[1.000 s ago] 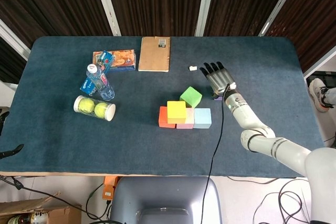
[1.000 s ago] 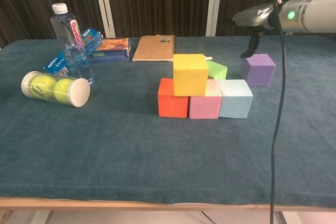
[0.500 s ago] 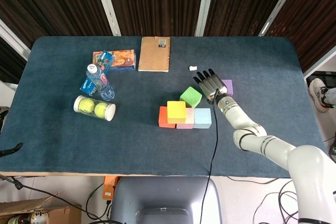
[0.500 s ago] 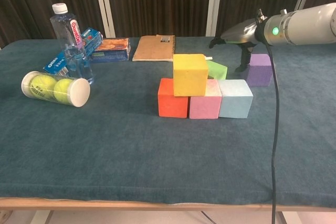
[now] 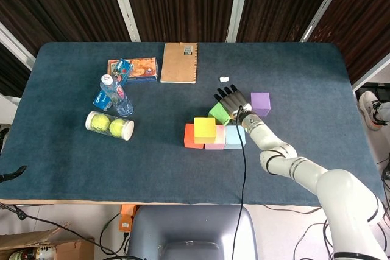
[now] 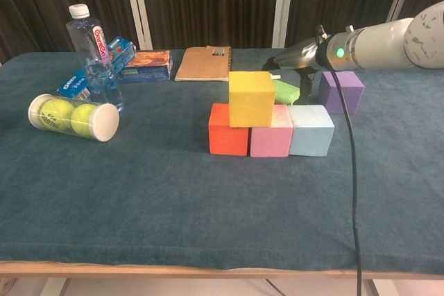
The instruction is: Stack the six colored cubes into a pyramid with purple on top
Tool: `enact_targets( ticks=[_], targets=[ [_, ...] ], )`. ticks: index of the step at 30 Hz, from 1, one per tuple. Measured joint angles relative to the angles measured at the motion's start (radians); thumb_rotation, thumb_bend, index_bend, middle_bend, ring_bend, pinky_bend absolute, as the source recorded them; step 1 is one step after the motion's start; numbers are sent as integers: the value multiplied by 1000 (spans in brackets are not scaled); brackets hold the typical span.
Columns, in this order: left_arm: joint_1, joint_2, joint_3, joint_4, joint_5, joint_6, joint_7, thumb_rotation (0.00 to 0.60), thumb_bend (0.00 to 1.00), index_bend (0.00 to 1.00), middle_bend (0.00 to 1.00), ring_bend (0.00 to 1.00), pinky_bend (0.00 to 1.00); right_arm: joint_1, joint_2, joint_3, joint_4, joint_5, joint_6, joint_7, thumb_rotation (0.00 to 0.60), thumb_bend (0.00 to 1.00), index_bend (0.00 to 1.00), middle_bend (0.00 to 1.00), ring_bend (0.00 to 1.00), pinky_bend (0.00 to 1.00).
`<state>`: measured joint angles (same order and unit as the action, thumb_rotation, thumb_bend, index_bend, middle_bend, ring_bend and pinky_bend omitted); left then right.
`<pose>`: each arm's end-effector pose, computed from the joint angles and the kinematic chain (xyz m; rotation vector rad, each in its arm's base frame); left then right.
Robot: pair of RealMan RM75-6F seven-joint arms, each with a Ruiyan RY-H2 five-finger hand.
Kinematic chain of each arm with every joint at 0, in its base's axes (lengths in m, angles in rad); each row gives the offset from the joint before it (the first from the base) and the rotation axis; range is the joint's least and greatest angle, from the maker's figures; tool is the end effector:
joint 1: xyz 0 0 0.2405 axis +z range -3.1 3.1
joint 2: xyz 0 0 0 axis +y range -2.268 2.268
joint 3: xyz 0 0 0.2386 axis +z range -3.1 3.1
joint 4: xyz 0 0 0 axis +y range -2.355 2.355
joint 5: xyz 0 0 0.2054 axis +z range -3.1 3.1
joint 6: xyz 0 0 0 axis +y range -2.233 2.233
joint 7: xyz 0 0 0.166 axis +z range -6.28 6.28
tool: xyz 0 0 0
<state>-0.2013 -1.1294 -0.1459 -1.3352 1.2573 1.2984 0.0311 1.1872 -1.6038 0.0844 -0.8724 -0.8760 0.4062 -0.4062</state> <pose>-0.3554 0.2605 0.2006 -1.2836 -0.7870 -0.6476 -0.1185 -0.4834 -0.0179 2.0694 -0.6426 0.3994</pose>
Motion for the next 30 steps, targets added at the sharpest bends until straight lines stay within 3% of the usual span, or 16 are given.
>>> enact_targets(
  ticks=[6, 15, 21, 25, 30],
  targets=[
    [2, -11, -1, 14, 3, 25, 41, 575, 157, 113, 46, 0, 87, 4, -7, -4, 5, -19, -17, 26, 598, 271, 250, 0, 0, 0],
    [5, -16, -2, 13, 8, 34, 42, 574, 157, 111, 45, 0, 87, -8, -18, 13, 22, -48, 5, 80, 600, 274, 524, 0, 0, 0],
    [10, -16, 0, 12, 17, 47, 38, 575, 157, 111, 46, 0, 87, -30, 5, 36, -1, -56, 59, 111, 600, 274, 557, 0, 0, 0],
    [17, -14, 3, 8, 33, 71, 33, 573, 157, 111, 45, 0, 87, -57, 56, 54, -80, -43, 128, 113, 600, 274, 571, 13, 0, 0],
    [28, -9, 12, -1, 67, 102, 23, 575, 157, 111, 45, 0, 87, -105, 179, 78, -295, 9, 223, 101, 600, 274, 576, 14, 0, 0]
  ],
)
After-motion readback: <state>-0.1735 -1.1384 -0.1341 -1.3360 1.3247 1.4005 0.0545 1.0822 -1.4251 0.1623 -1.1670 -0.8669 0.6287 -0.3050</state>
